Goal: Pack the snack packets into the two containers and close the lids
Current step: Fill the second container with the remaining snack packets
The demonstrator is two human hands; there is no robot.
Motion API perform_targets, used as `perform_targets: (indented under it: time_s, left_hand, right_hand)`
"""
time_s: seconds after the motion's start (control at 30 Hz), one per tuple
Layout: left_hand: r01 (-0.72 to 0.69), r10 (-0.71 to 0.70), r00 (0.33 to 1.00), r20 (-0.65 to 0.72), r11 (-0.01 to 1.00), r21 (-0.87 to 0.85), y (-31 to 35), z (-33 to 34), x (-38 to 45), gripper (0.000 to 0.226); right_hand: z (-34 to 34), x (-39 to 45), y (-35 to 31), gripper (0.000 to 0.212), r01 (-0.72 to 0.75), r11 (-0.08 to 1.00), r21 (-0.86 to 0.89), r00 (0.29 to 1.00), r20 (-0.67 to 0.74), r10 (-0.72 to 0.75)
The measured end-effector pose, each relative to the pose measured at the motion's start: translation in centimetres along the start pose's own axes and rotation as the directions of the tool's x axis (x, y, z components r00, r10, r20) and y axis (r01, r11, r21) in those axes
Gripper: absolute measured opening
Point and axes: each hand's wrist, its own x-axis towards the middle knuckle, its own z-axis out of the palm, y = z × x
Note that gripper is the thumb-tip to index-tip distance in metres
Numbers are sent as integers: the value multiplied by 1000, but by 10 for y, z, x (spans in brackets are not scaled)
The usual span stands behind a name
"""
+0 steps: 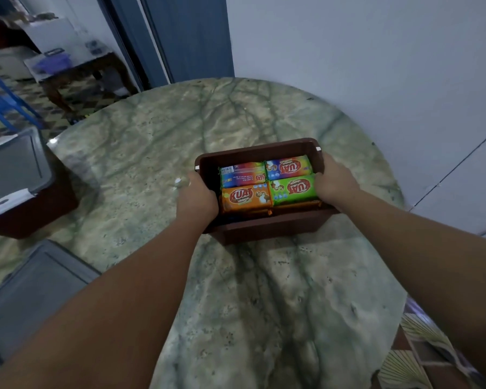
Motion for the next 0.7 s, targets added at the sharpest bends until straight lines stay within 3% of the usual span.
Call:
perform_targets:
  time_s: [0.37,0.53,0.7]
  left_hand:
    - [-168,166,984,62,986,19,-22,-11,-10,55]
    - [-208,210,972,100,978,-31,-42,-22,-18,39]
    - [-241,238,962,135,970,6,-55,-27,-23,40]
  right_hand:
    - [8,-60,-5,49,-107,994,-7,991,-83,106]
    - [21,-99,-10,48,-184,983,26,974,-130,186]
    - [28,-123,-16,47,-215,977,5,966,-148,213]
